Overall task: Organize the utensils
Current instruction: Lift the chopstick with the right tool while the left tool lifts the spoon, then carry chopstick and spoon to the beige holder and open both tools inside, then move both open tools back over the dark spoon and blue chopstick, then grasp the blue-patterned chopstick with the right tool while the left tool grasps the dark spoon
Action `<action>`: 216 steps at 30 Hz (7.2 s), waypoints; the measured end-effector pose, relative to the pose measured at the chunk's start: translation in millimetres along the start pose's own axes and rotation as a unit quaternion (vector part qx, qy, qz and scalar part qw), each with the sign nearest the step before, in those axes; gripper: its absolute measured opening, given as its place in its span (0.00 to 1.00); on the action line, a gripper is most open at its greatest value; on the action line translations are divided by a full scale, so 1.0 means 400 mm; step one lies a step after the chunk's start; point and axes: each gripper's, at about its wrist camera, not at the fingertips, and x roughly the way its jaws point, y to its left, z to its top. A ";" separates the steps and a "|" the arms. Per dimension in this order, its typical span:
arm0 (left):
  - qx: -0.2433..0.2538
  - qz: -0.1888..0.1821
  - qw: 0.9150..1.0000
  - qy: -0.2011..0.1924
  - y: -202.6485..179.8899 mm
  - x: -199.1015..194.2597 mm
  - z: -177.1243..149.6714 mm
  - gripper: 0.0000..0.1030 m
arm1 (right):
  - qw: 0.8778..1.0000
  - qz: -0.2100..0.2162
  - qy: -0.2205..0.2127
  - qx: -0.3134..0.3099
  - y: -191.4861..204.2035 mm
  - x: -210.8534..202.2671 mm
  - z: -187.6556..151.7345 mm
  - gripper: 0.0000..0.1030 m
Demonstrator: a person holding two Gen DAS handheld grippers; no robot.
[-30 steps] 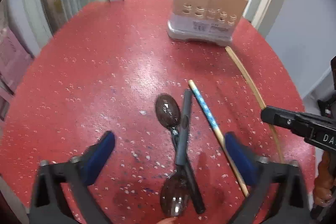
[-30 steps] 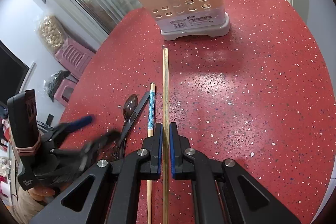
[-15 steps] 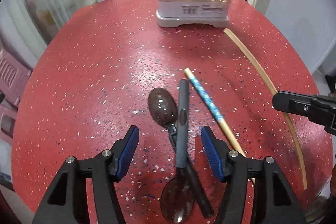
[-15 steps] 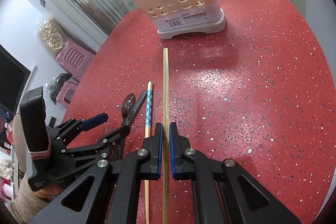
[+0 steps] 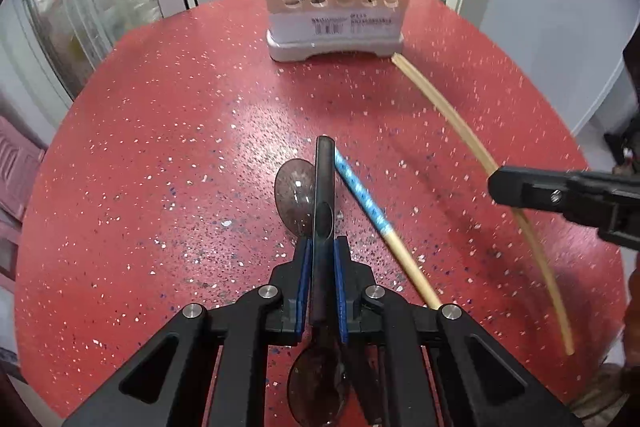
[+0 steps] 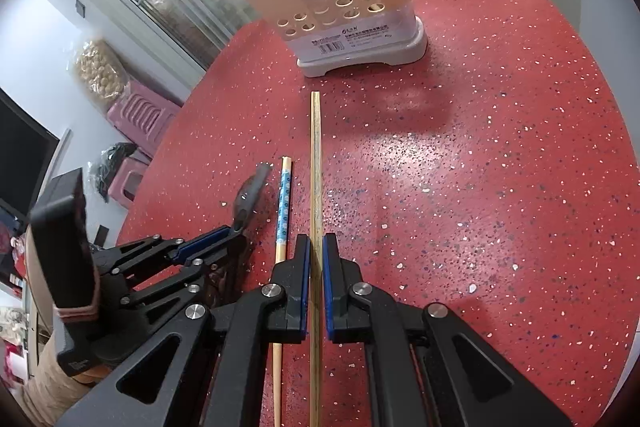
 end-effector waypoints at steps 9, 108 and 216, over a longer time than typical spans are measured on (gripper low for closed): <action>-0.042 -0.033 0.998 -0.022 0.042 -0.031 0.007 0.35 | 1.000 -0.002 -0.005 -0.004 0.006 -0.013 0.010 0.06; -0.089 0.016 0.970 -0.227 0.111 0.009 0.591 0.27 | 0.952 -0.099 -0.255 -0.136 0.028 0.034 0.569 0.07; -0.213 0.051 0.976 -0.002 0.237 0.188 -0.120 1.00 | 0.977 -0.155 0.080 -0.123 0.173 0.183 0.017 0.57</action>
